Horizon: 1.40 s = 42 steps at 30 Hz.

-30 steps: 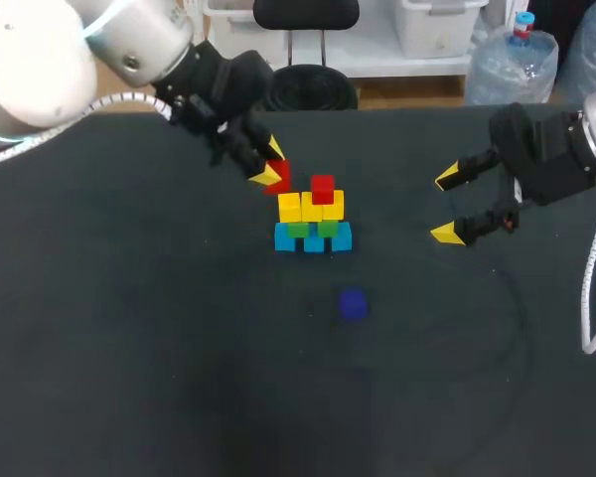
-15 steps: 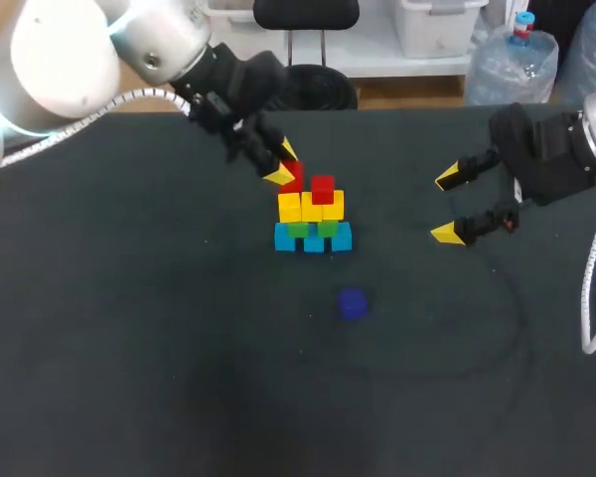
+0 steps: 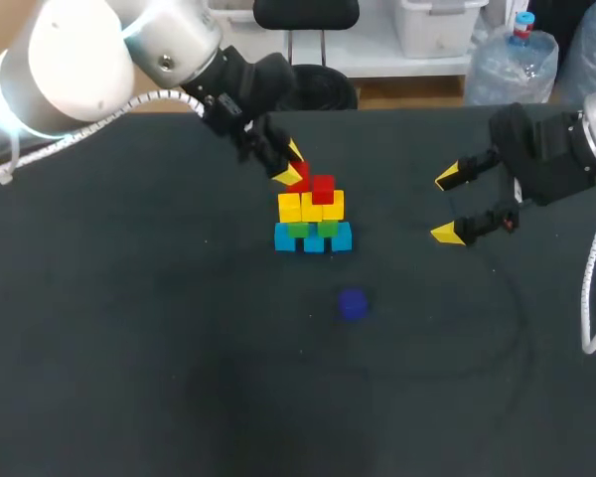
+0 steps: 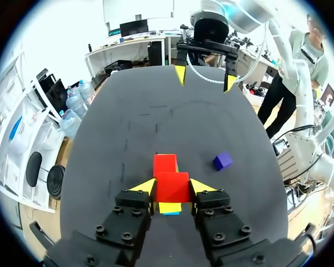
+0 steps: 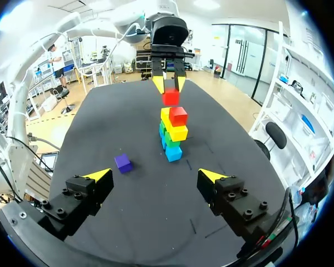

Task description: Place the blue cubes, place green cubes on the blue cubes, place the yellow cubes on the green cubes, then place the red cubes on the yellow cubes, and place purple cube on the red cubes.

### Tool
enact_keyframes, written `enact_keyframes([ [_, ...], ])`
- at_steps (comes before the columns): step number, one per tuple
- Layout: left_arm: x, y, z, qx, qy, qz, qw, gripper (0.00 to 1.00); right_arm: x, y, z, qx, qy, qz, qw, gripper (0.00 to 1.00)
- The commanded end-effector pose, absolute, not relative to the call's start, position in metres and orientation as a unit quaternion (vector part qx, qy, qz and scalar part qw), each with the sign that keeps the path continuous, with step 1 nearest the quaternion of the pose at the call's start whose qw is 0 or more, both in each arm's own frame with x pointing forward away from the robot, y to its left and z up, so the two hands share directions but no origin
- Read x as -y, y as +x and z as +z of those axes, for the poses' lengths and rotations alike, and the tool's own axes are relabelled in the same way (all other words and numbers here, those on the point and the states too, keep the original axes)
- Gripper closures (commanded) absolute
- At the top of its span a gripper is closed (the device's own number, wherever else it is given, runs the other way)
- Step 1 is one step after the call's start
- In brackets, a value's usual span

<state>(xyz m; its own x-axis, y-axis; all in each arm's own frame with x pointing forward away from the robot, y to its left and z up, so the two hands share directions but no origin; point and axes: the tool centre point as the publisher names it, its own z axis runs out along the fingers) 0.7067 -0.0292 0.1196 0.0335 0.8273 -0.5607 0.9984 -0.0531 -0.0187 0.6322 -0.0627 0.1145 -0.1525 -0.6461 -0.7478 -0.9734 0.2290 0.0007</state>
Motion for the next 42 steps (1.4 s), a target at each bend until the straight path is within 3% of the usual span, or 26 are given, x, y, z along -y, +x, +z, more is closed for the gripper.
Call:
enact_keyframes([
  [1,0.032,0.707,0.117,-0.664,0.688,-0.216,0.196,1.00,0.062,0.633,0.113,-0.714,-0.566,0.256,0.322,0.00],
  [42,0.032,0.707,0.099,-0.678,0.674,-0.218,0.198,1.00,0.062,0.633,0.113,-0.714,-0.566,0.256,0.322,0.00],
])
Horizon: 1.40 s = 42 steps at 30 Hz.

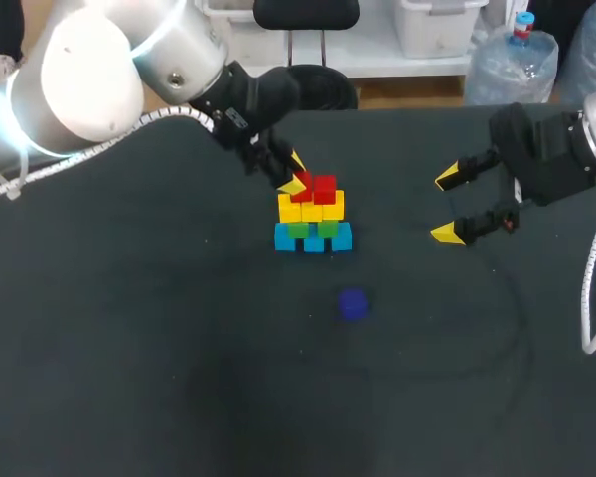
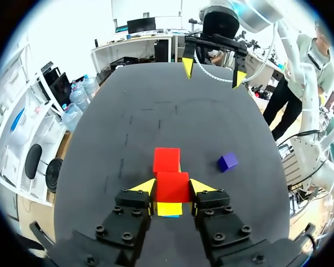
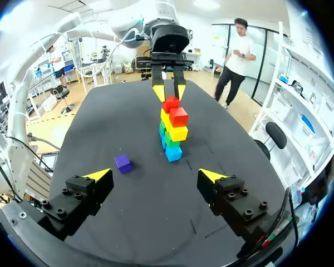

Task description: Place the blue cubes, place green cubes on the blue cubes, place the yellow cubes on the green cubes, then place the red cubes on the yellow cubes, and place purple cube on the red cubes.

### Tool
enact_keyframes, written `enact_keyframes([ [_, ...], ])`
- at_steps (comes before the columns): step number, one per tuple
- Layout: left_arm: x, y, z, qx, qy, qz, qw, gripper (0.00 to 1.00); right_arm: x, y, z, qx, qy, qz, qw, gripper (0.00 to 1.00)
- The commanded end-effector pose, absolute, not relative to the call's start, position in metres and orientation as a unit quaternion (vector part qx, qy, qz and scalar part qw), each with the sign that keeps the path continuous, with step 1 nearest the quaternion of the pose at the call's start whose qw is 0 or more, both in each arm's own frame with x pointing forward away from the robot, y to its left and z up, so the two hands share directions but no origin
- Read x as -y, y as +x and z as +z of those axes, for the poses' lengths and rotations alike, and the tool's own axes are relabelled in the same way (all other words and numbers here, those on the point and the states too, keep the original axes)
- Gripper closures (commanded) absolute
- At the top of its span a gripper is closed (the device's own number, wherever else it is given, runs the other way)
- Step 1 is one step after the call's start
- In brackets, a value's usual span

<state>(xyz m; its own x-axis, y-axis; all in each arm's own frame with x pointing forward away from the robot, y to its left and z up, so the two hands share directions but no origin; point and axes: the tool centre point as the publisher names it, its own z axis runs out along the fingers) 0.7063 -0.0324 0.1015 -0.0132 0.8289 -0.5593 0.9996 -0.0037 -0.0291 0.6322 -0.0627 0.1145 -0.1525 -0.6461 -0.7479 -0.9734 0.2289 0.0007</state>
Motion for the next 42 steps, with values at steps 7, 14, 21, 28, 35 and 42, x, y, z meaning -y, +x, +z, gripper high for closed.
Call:
enact_keyframes([
  [7,0.0322,0.7072,0.0983,-0.677,0.674,-0.220,0.198,1.00,0.0623,0.6333,0.1135,-0.714,-0.566,0.256,0.322,0.00],
  [14,0.0317,0.7073,0.0961,-0.677,0.673,-0.222,0.196,1.00,0.0623,0.6333,0.1135,-0.714,-0.566,0.256,0.322,0.00],
  [21,0.0305,0.7075,0.0948,-0.678,0.673,-0.223,0.194,1.00,0.0623,0.6333,0.1135,-0.714,-0.566,0.256,0.322,0.00],
  [28,0.0305,0.7087,0.0944,-0.677,0.674,-0.225,0.192,0.97,0.0623,0.6333,0.1135,-0.714,-0.566,0.256,0.322,0.00],
  [35,0.0312,0.7091,0.0940,-0.676,0.675,-0.227,0.189,0.70,0.0623,0.6333,0.1135,-0.714,-0.566,0.256,0.322,0.00],
  [42,0.0317,0.7101,0.0936,-0.676,0.675,-0.227,0.188,0.70,0.0623,0.6333,0.1135,-0.714,-0.566,0.256,0.322,0.00],
])
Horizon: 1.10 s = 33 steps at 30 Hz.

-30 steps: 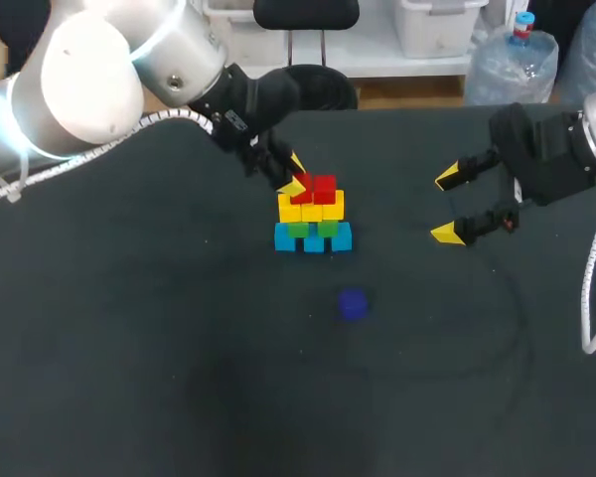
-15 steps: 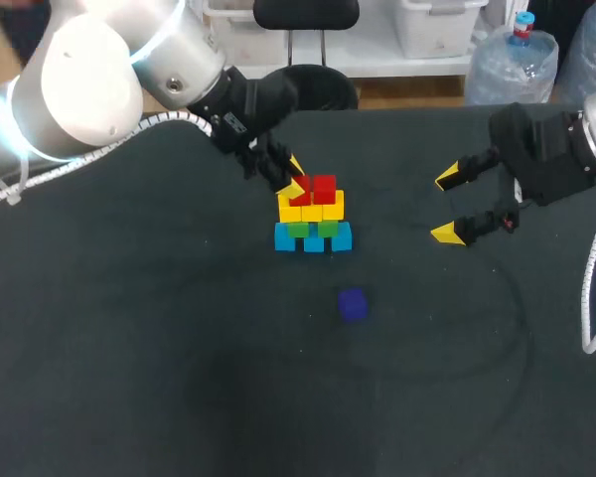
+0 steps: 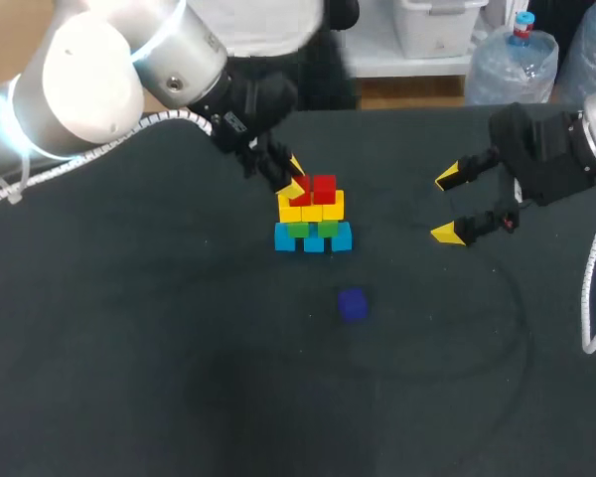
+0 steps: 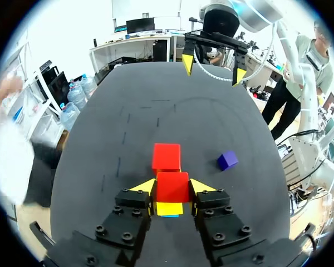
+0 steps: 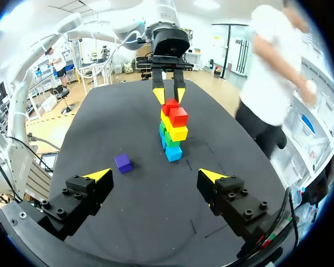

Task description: Place the blue cubes, place green cubes on the blue cubes, place the yellow cubes on the green cubes, then place the red cubes on the yellow cubes, and place purple cube on the red cubes.

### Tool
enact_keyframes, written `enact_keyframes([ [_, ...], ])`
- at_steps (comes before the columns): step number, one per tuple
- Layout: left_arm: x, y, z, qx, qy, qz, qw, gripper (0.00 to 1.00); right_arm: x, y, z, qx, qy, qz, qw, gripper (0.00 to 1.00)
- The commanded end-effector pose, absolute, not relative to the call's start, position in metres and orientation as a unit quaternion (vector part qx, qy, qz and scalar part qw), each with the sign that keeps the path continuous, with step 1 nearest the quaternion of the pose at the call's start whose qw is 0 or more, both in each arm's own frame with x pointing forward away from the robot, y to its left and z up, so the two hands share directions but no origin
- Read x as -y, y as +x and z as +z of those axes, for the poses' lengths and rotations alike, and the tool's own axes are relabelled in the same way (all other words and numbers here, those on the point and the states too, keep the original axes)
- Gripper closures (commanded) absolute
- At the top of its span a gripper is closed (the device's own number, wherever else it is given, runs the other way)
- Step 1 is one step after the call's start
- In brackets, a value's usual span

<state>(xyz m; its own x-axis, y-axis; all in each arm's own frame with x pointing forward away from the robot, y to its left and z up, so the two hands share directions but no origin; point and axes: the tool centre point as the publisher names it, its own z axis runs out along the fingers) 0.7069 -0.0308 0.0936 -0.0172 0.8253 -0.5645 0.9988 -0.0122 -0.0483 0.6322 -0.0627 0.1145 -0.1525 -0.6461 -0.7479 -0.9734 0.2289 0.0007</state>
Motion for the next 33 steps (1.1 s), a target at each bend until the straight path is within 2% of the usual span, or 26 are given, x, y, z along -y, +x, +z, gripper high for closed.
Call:
enact_keyframes([
  [1,0.032,0.710,0.093,-0.676,0.675,-0.226,0.188,0.69,0.062,0.633,0.113,-0.714,-0.566,0.256,0.322,0.00],
  [9,0.033,0.711,0.094,-0.676,0.676,-0.226,0.187,0.69,0.062,0.633,0.113,-0.714,-0.566,0.256,0.322,0.00],
  [19,0.034,0.712,0.094,-0.676,0.676,-0.226,0.186,0.51,0.062,0.633,0.113,-0.714,-0.566,0.256,0.322,0.00],
  [25,0.033,0.710,0.095,-0.678,0.675,-0.224,0.185,0.49,0.062,0.633,0.113,-0.714,-0.566,0.256,0.322,0.00],
  [27,0.031,0.710,0.096,-0.681,0.674,-0.222,0.183,0.44,0.062,0.633,0.113,-0.714,-0.566,0.256,0.322,0.00],
  [28,0.030,0.709,0.097,-0.681,0.674,-0.220,0.183,0.22,0.062,0.633,0.113,-0.714,-0.566,0.256,0.322,0.00],
  [29,0.029,0.709,0.100,-0.682,0.674,-0.217,0.184,0.18,0.062,0.633,0.113,-0.714,-0.566,0.256,0.322,0.00],
  [33,0.022,0.707,0.110,-0.686,0.673,-0.205,0.189,0.17,0.062,0.633,0.113,-0.714,-0.566,0.256,0.322,0.00],
])
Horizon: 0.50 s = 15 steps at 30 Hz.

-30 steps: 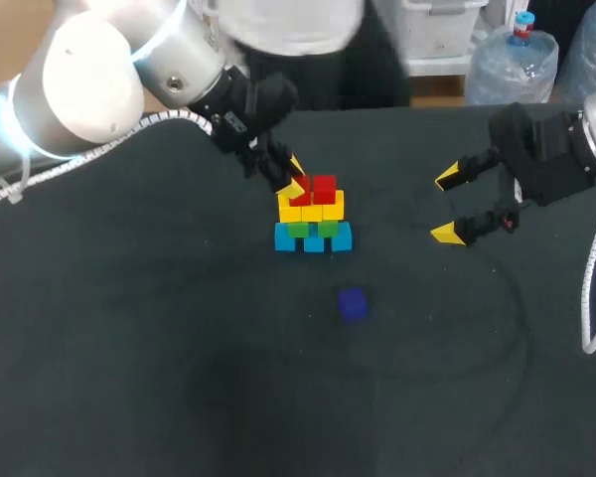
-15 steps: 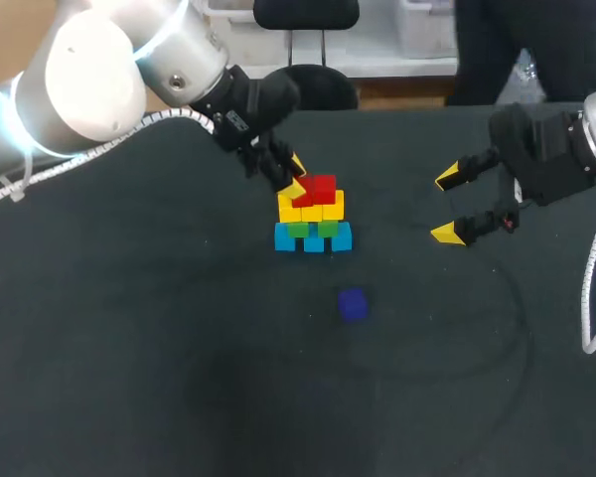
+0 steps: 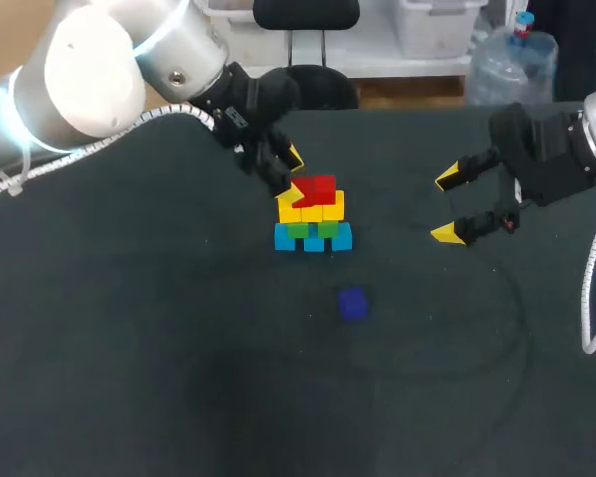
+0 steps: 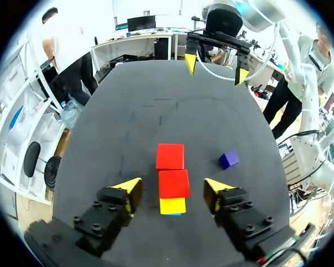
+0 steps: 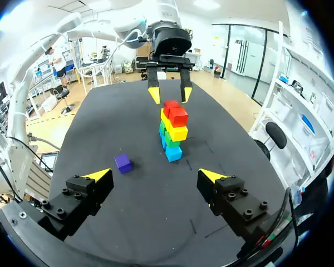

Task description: Place the blue cubes, place green cubes on the blue cubes, place the yellow cubes on the green cubes, then place the red cubes on the yellow cubes, and place purple cube on the red cubes.

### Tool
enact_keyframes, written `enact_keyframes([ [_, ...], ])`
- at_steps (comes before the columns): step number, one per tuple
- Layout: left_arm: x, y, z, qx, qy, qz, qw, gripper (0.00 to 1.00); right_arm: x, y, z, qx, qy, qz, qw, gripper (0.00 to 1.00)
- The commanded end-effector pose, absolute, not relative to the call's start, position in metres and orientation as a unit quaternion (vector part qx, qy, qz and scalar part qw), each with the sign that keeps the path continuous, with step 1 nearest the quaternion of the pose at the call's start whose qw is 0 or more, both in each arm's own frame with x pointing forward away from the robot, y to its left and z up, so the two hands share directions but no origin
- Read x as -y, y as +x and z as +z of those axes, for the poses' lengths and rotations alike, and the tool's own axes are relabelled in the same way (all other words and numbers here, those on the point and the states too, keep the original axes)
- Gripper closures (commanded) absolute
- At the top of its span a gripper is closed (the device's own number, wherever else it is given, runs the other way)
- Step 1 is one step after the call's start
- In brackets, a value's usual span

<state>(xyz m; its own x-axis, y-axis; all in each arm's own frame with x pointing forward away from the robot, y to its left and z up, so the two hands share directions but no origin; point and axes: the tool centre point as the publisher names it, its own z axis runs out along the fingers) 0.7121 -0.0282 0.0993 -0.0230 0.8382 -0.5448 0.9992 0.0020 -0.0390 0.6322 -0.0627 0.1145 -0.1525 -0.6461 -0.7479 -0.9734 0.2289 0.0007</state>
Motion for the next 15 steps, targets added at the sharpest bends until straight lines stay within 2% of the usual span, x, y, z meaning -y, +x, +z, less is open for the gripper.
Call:
enact_keyframes([
  [1,0.020,0.706,0.113,-0.687,0.672,-0.202,0.191,0.15,0.062,0.633,0.113,-0.714,-0.566,0.256,0.322,0.00],
  [3,0.016,0.702,0.121,-0.690,0.670,-0.194,0.193,0.00,0.062,0.633,0.113,-0.714,-0.566,0.256,0.322,0.00],
  [15,-0.021,0.656,0.141,-0.704,0.662,-0.163,0.198,0.00,0.062,0.633,0.113,-0.714,-0.566,0.256,0.322,0.00],
])
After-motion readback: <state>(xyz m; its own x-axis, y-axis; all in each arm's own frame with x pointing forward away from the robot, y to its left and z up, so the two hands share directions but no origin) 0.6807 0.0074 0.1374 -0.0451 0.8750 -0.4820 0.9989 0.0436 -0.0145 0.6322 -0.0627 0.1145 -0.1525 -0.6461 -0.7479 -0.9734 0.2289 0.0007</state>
